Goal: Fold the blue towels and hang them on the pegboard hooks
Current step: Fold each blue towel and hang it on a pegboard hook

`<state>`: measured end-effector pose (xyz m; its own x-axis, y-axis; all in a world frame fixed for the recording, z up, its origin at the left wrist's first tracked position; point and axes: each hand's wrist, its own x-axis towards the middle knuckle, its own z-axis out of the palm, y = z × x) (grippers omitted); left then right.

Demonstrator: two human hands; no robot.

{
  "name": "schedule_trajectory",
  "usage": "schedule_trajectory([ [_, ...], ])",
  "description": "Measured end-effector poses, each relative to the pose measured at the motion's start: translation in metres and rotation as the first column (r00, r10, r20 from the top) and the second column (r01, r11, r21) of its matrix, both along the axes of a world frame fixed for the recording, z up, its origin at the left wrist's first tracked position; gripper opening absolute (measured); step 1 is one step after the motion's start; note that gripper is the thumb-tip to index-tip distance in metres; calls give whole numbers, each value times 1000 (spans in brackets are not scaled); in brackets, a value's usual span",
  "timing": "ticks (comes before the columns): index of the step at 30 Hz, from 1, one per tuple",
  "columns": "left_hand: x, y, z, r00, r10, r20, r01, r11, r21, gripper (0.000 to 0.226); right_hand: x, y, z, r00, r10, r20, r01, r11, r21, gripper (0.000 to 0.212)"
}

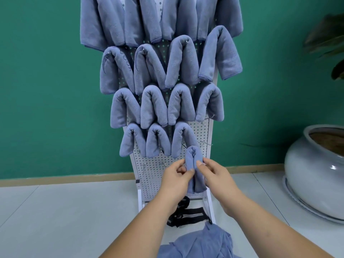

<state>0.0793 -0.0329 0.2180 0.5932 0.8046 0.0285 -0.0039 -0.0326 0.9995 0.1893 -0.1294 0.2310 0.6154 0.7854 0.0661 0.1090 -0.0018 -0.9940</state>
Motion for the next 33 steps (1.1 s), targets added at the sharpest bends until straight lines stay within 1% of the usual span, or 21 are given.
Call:
schedule_trajectory([
  [1, 4, -3, 0, 1000, 5, 1, -5, 999, 46, 25, -1, 0, 0, 998, -6, 67, 6, 1000, 6, 21],
  [2, 7, -6, 1, 1000, 24, 0, -24, 995, 101, 26, -3, 0, 1, 992, -24, 122, 23, 1000, 12, 24],
  [3, 10, -10, 1, 998, 55, -3, -54, 986, 157, 28, -3, 1, 0, 988, -55, 142, 54, 998, 16, 31],
  [5, 16, -16, 3, 995, 97, -9, -93, 972, 216, 32, -1, 5, -3, 983, -125, 134, 123, 992, 25, 42],
  [9, 26, -24, 13, 990, 139, 30, -142, 964, 227, 42, 3, 10, 0, 950, -269, 160, 258, 962, 89, 31],
  [13, 44, -22, 29, 981, 194, -7, -182, 928, 324, 50, 19, 12, 11, 885, -416, 208, 394, 908, 143, 22],
  [16, 60, -20, 49, 981, 196, -3, -181, 910, 372, 51, 39, 14, 32, 839, -477, 263, 445, 878, 174, 20],
  [18, 71, -14, 64, 983, 186, 8, -173, 895, 411, 51, 58, 20, 52, 802, -484, 349, 449, 875, 183, 21],
  [20, 84, -4, 82, 976, 218, 8, -197, 865, 461, 50, 78, 29, 73, 752, -467, 465, 436, 882, 180, 20],
  [23, 101, 10, 107, 962, 273, -28, -224, 839, 497, 44, 106, 45, 99, 681, -428, 594, 422, 893, 159, 18],
  [26, 114, 21, 119, 952, 297, -76, -215, 822, 527, 38, 132, 61, 105, 601, -390, 698, 445, 888, 114, 15],
  [29, 121, 27, 110, 943, 295, -154, -182, 845, 503, 39, 148, 64, 97, 547, -388, 741, 464, 878, 117, 19],
  [31, 121, 26, 101, 926, 324, -195, -178, 828, 531, 43, 156, 59, 89, 531, -425, 733, 464, 870, 169, 20],
  [33, 120, 25, 98, 910, 377, -172, -223, 795, 564, 47, 161, 56, 84, 514, -463, 722, 475, 854, 210, 21],
])
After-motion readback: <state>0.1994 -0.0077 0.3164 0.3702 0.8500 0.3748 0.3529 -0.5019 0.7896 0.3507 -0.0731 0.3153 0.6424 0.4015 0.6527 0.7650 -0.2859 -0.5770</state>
